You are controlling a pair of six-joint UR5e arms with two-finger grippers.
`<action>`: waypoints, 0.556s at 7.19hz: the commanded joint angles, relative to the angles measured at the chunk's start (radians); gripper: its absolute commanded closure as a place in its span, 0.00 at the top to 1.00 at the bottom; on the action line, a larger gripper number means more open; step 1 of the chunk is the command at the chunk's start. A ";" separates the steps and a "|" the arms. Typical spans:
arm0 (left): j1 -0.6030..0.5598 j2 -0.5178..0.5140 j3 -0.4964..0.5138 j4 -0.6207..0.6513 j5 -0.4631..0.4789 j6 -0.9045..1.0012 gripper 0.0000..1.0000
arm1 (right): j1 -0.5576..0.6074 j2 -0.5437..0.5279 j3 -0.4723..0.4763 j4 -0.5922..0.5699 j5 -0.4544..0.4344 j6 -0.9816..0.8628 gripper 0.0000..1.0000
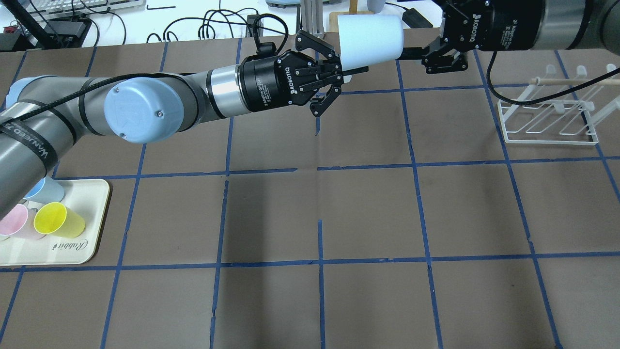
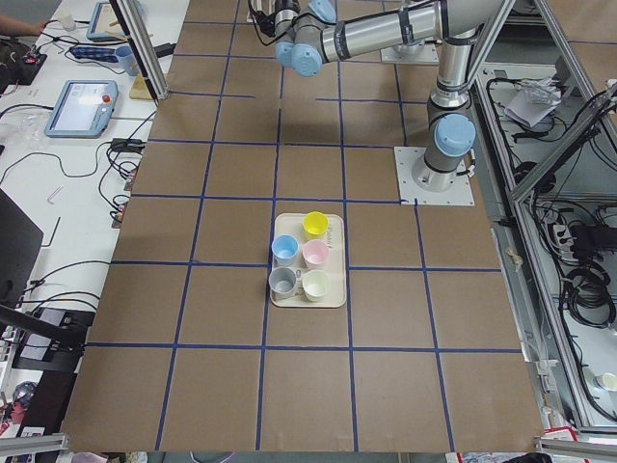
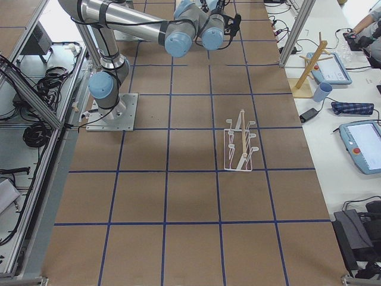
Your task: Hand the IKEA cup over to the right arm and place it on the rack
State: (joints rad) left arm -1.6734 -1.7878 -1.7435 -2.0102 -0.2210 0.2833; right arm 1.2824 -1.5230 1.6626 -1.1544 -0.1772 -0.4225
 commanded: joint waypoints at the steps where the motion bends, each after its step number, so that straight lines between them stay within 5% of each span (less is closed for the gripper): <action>1: -0.003 -0.002 0.001 -0.001 -0.004 -0.001 0.00 | 0.000 0.000 0.003 -0.002 0.010 -0.001 1.00; 4: -0.015 -0.005 0.001 0.001 -0.018 -0.003 0.00 | 0.000 -0.002 0.005 -0.004 0.001 0.002 0.99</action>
State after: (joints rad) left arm -1.6821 -1.7921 -1.7427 -2.0107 -0.2299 0.2813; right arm 1.2828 -1.5232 1.6693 -1.1588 -0.1734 -0.4238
